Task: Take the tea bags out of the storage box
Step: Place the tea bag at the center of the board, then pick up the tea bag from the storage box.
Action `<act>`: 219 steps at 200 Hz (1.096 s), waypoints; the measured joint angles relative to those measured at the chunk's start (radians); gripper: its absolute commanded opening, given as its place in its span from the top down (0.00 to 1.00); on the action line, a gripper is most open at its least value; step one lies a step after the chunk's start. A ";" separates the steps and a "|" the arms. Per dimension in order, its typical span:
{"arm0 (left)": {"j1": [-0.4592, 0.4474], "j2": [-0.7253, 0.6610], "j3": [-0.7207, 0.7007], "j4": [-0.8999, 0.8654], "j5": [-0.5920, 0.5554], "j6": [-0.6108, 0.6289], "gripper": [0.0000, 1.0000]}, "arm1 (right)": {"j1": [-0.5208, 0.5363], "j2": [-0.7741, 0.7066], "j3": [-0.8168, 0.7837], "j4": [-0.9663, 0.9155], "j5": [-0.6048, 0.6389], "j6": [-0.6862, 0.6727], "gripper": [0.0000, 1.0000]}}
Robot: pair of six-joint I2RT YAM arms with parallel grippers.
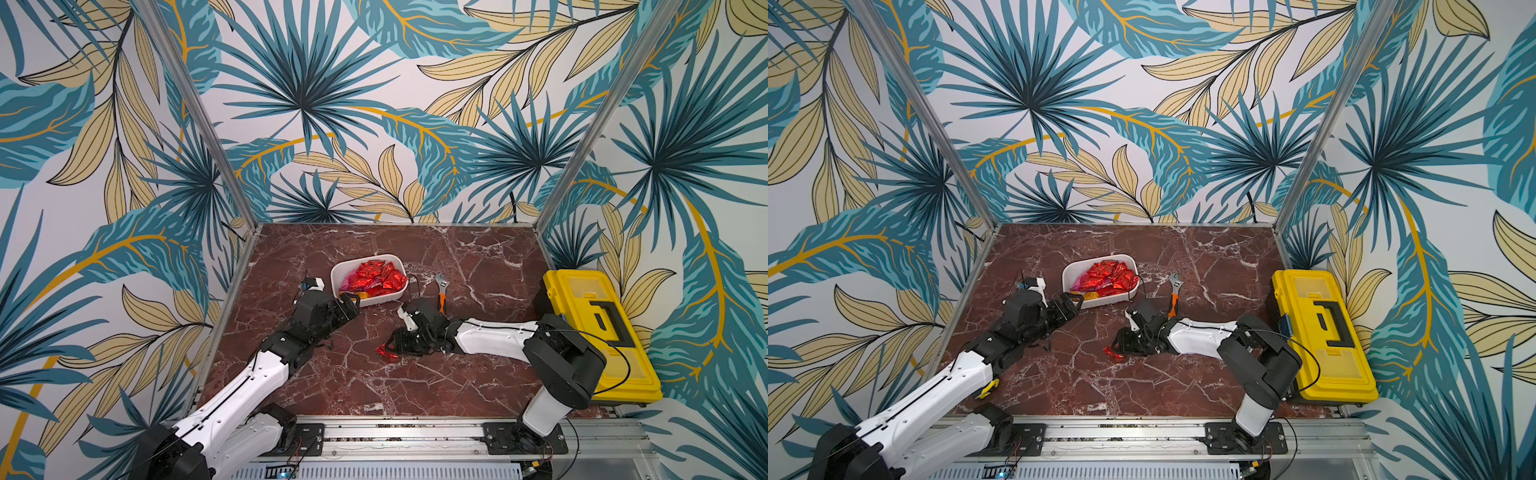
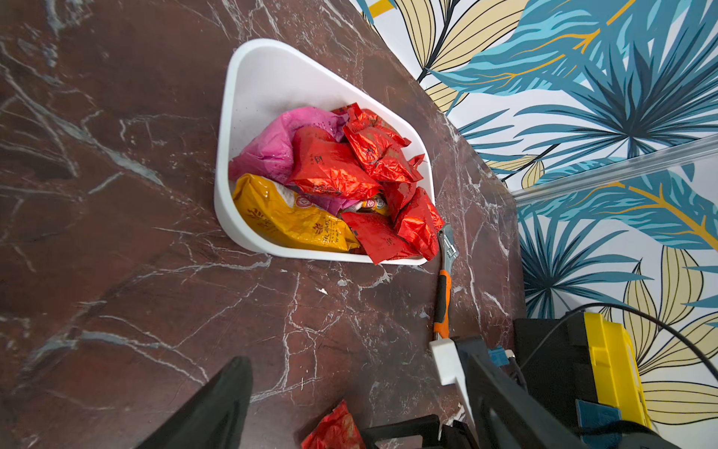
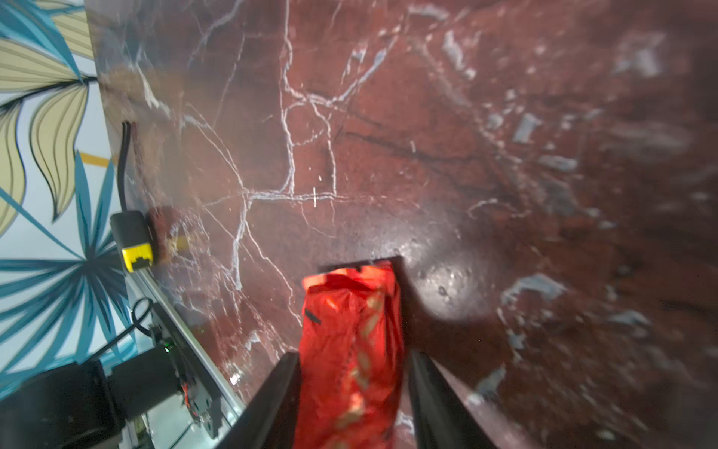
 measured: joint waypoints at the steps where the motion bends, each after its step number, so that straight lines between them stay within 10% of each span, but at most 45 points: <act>1: 0.000 0.000 0.000 0.000 0.000 0.000 0.09 | 0.000 -0.002 0.000 -0.002 0.000 0.000 0.41; 69: 0.001 0.050 0.000 0.035 0.041 0.002 0.12 | -0.003 -0.237 0.137 -0.209 0.319 -0.150 0.35; 138: 0.001 0.061 0.000 0.050 0.056 0.002 0.12 | -0.031 0.082 0.628 -0.479 0.525 -0.549 0.34; 219: 0.002 0.063 0.000 0.063 0.060 0.002 0.13 | -0.067 0.308 0.822 -0.599 0.547 -0.635 0.39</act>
